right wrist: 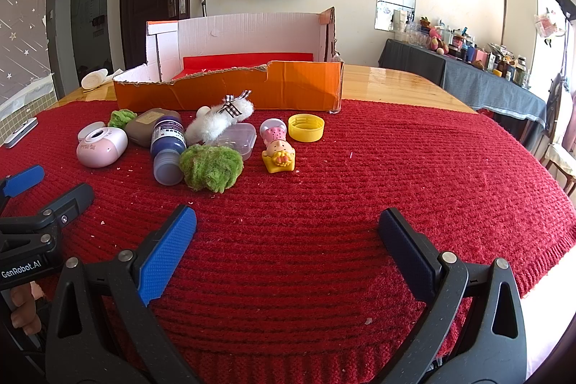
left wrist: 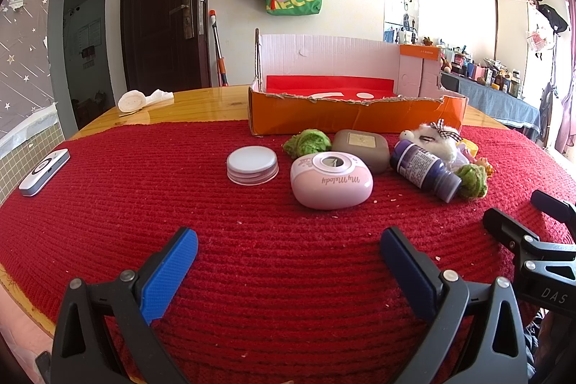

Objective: Organize objects

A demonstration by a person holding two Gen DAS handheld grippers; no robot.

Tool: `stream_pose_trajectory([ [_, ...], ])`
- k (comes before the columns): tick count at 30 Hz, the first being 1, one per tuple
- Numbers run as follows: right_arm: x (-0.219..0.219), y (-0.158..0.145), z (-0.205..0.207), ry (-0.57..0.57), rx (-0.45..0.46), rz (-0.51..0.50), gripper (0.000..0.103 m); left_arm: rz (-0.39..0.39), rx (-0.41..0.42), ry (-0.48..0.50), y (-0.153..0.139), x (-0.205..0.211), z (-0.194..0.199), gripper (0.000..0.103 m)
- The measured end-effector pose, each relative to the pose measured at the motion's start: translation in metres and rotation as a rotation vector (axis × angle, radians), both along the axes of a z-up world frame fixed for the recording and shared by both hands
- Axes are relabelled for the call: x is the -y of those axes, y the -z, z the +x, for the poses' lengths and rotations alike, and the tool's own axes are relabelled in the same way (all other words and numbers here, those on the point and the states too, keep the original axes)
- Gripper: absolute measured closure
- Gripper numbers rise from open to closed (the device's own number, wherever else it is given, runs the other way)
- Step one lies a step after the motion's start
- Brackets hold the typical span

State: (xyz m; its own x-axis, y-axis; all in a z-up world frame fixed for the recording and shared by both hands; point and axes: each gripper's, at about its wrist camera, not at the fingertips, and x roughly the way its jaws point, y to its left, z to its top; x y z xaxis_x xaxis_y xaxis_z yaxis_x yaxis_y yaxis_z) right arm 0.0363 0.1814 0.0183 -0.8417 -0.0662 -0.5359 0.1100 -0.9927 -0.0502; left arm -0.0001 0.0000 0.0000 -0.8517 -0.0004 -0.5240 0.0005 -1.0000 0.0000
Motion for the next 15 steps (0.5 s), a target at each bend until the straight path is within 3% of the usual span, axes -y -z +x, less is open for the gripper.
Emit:
stream_pose_trajectory([
  [15, 0.0001, -0.0009, -0.0007, -0.012, 0.004, -0.002, 0.0, -0.008, -0.003, 0.0, -0.0008, -0.0004, 0.0004, 0.0],
])
